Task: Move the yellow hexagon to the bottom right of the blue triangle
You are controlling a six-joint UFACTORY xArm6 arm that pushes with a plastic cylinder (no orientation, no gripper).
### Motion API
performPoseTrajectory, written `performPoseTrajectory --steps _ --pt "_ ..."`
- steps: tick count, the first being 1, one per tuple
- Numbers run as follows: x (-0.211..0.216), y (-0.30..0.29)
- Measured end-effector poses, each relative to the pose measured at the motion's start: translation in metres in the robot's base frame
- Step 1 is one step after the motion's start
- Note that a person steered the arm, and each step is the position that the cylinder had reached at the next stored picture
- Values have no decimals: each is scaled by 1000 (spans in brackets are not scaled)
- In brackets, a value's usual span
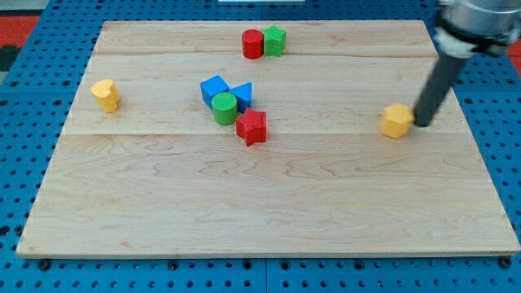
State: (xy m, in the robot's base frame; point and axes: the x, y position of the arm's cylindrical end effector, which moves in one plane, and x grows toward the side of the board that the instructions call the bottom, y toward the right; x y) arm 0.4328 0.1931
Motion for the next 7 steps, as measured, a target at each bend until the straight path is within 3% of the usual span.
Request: performPoseTrajectory --steps 1,2,3,5,6,7 --pt "41 -8" --pt "7 -21" --pt "7 16" --pt "-31 -79" --pt "-52 -100" --pt "-35 -118"
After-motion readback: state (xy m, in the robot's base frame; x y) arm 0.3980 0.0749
